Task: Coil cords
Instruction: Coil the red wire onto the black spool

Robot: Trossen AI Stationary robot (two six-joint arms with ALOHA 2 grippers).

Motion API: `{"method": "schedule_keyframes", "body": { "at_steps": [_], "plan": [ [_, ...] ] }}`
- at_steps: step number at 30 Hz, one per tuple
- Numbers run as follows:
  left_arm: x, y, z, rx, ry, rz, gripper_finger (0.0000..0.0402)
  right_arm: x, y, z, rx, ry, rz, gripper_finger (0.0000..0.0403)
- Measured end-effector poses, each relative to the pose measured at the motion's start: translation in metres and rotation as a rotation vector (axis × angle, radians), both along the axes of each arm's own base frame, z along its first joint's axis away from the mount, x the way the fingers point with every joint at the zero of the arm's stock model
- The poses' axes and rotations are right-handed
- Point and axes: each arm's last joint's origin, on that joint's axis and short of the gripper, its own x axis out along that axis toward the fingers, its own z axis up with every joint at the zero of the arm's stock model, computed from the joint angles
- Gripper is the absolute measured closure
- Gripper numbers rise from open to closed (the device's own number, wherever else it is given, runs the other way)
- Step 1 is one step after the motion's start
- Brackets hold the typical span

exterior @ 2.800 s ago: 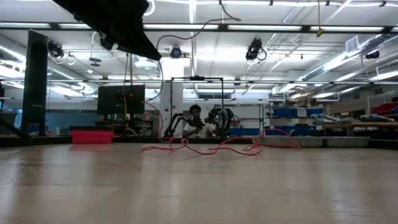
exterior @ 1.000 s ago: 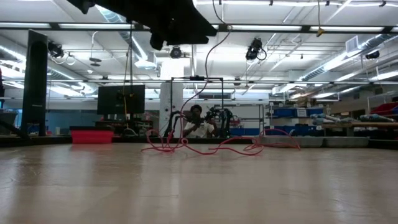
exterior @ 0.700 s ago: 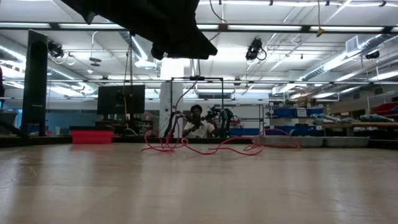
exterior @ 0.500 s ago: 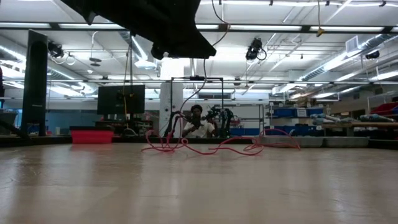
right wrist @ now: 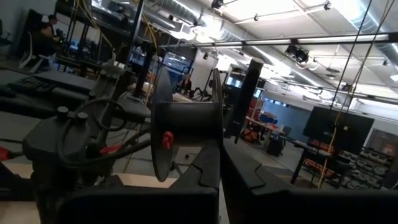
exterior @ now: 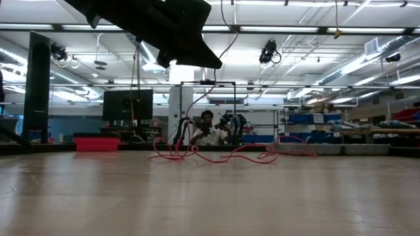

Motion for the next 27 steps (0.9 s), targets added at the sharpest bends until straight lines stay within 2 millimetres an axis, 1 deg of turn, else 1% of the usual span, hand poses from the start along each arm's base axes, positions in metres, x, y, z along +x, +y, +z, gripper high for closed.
{"method": "schedule_keyframes", "body": {
  "at_steps": [7,13,17,20,23,27],
  "plan": [
    [0.0,-0.009,0.001,-0.081,-0.043,-0.037,0.04,0.0,-0.003,0.002,0.008,-0.02,-0.008,0.0403],
    [0.002,-0.008,-0.001,-0.086,-0.061,-0.021,0.0401,0.0,-0.018,0.008,0.074,-0.121,-0.051,0.0403],
    [0.005,-0.01,-0.003,-0.121,-0.087,-0.03,0.0401,0.004,-0.029,0.006,0.079,-0.121,-0.097,0.0403],
    [0.008,-0.013,-0.005,-0.144,-0.095,-0.04,0.0401,0.013,-0.036,-0.002,0.066,-0.071,-0.182,0.0403],
    [0.013,-0.021,-0.003,-0.149,-0.104,-0.063,0.0401,0.026,-0.041,-0.016,0.031,0.025,-0.271,0.0403],
    [0.017,-0.027,0.002,-0.153,-0.096,-0.098,0.0401,0.044,-0.044,-0.037,-0.02,0.143,-0.318,0.0403]
  ]
}}
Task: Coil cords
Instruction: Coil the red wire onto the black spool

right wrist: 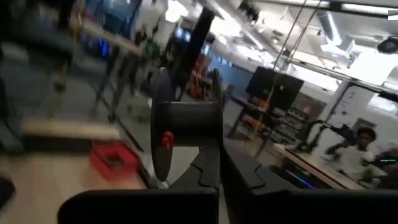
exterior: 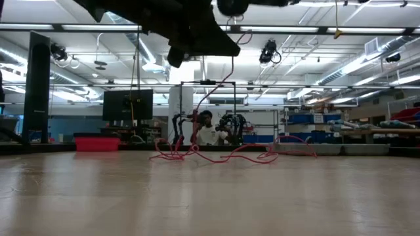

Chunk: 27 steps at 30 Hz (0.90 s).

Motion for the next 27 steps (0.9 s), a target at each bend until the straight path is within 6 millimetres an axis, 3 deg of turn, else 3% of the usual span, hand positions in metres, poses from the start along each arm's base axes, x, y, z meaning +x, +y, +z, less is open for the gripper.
{"method": "schedule_keyframes", "body": {
  "at_steps": [6,13,22,27],
  "plan": [
    [0.001,-0.01,0.007,0.015,0.077,-0.046,0.0401,0.009,0.002,-0.017,-0.053,0.156,-0.046,0.0403],
    [0.001,-0.025,0.021,0.037,0.14,-0.085,0.0401,-0.001,0.008,-0.023,-0.082,0.315,-0.1,0.0403],
    [0.007,-0.029,0.044,0.109,0.148,-0.109,0.0401,-0.008,0.016,-0.038,-0.131,0.519,-0.12,0.0403],
    [0.007,-0.028,0.056,0.168,0.236,-0.078,0.0401,-0.013,0.023,-0.046,-0.157,0.603,-0.139,0.0403]
  ]
}}
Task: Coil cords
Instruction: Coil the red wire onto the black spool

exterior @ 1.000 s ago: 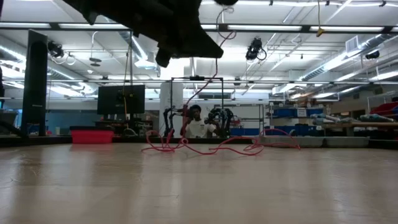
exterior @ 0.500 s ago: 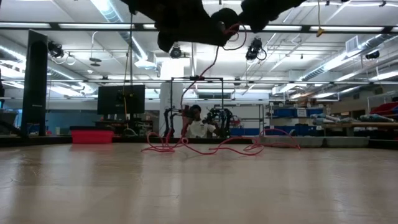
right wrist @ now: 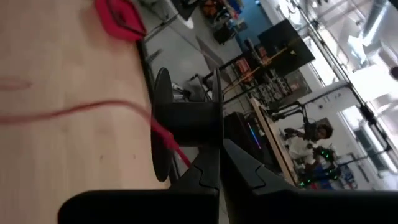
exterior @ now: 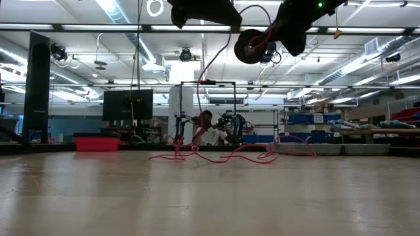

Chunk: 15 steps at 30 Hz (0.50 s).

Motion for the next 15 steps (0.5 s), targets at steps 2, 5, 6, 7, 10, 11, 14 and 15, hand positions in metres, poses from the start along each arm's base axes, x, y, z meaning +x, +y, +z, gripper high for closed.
{"method": "schedule_keyframes", "body": {
  "at_steps": [2,5,6,7,10,11,14,15],
  "plan": [
    [-0.001,0.0,0.003,0.016,0.033,0.009,0.0401,-0.003,0.005,-0.004,-0.008,0.041,0.007,0.0403],
    [-0.003,-0.002,0.007,0.034,0.073,0.021,0.0401,-0.008,0.011,-0.01,-0.014,0.097,0.007,0.0403],
    [-0.004,-0.003,0.008,0.037,0.085,0.027,0.0401,-0.01,0.013,-0.013,-0.017,0.119,0.008,0.0403],
    [-0.005,-0.002,0.008,0.046,0.106,0.03,0.0401,-0.012,0.015,-0.015,-0.015,0.136,0.012,0.0403],
    [-0.009,-0.001,0.007,0.059,0.17,0.045,0.0401,-0.018,0.02,-0.021,-0.002,0.182,0.021,0.0403],
    [-0.011,0.0,0.007,0.063,0.188,0.054,0.0401,-0.021,0.022,-0.023,0.005,0.194,0.026,0.0403],
    [-0.015,0.002,0.004,0.084,0.235,0.091,0.0401,-0.028,0.028,-0.029,0.037,0.224,0.044,0.0403],
    [-0.016,0.003,0.003,0.092,0.25,0.101,0.0401,-0.031,0.03,-0.03,0.051,0.229,0.054,0.0403]
  ]
}}
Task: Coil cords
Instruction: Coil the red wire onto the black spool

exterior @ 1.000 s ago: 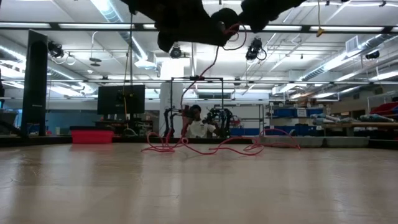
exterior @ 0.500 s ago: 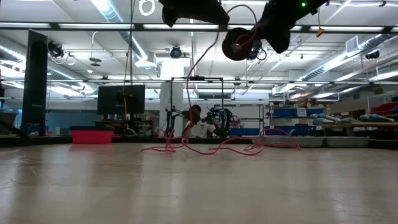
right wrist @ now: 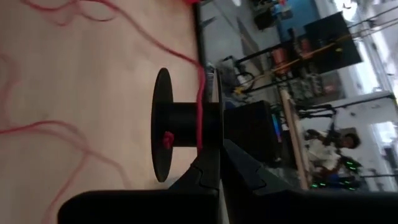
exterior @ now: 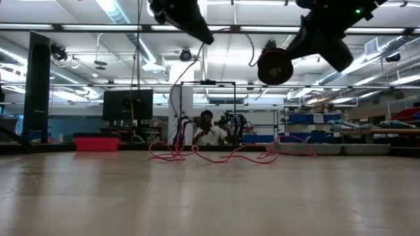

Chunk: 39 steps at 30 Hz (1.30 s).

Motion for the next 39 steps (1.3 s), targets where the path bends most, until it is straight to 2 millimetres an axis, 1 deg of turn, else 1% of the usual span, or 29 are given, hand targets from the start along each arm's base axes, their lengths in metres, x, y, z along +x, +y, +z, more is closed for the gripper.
{"method": "schedule_keyframes", "body": {
  "at_steps": [5,10,14,23,27,33,39],
  "plan": [
    [-0.006,0.002,-0.005,0.006,0.064,0.035,0.0401,-0.013,0.009,-0.003,0.075,0.022,0.035,0.0403],
    [-0.013,0.005,-0.01,0.014,0.131,0.067,0.0401,-0.028,0.014,0.0,0.134,0.014,0.043,0.0403],
    [-0.017,0.007,-0.012,0.031,0.173,0.089,0.0401,-0.039,0.017,0.007,0.224,-0.008,0.085,0.0403],
    [-0.017,0.008,-0.013,0.044,0.153,0.106,0.0401,-0.056,0.025,0.032,0.381,-0.176,0.189,0.0403],
    [-0.018,0.008,-0.02,0.052,0.158,0.108,0.0401,-0.062,0.026,0.04,0.416,-0.223,0.22,0.0403],
    [-0.016,0.007,-0.037,0.044,0.11,0.092,0.0401,-0.07,0.026,0.049,0.443,-0.286,0.243,0.0403],
    [-0.015,0.007,-0.056,0.004,0.035,0.071,0.0401,-0.069,0.028,0.061,0.43,-0.402,0.238,0.0403]
  ]
}}
